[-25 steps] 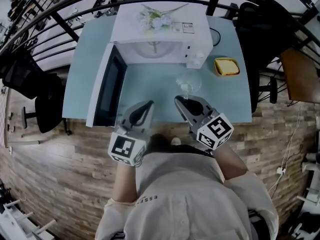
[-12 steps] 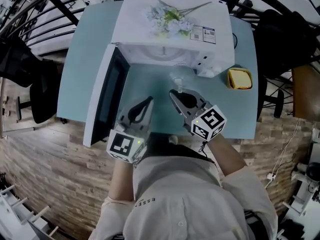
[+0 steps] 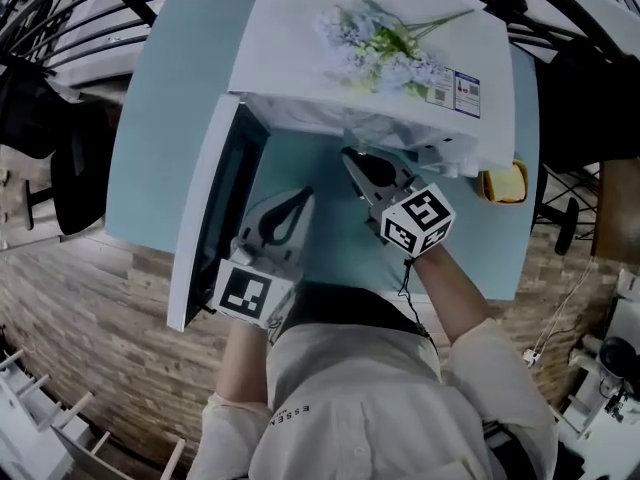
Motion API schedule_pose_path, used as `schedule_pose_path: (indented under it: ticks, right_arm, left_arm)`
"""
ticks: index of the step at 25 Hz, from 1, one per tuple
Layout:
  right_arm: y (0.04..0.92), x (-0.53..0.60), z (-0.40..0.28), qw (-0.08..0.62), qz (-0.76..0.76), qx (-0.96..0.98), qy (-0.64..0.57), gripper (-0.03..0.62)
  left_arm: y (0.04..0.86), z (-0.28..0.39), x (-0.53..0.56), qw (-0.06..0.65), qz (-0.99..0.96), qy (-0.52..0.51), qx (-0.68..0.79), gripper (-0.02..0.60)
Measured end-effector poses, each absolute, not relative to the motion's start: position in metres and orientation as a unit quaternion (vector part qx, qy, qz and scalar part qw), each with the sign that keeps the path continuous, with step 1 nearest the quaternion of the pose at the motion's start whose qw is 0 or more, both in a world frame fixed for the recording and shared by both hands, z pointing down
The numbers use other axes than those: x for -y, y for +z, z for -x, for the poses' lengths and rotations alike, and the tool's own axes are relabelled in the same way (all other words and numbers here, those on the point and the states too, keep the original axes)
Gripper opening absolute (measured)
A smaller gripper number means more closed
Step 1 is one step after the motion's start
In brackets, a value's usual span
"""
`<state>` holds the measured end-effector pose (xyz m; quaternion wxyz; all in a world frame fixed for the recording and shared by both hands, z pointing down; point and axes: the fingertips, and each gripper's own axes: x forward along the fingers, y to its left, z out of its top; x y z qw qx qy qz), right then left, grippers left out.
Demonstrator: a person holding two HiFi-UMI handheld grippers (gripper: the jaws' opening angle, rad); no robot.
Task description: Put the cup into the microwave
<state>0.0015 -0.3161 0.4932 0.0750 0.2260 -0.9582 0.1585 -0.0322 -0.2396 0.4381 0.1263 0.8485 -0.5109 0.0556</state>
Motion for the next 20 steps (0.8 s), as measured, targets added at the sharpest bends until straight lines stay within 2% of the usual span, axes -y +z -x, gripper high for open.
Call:
schedule_pose_path:
  ticks: [20]
  right_arm:
    - [0.525, 0.373, 0.02, 0.073, -0.25, 0.957, 0.129, 0.023]
  left_arm:
    - [0.463, 0.028, 0.25, 0.124, -0.858, 0.062, 0.494, 0.0]
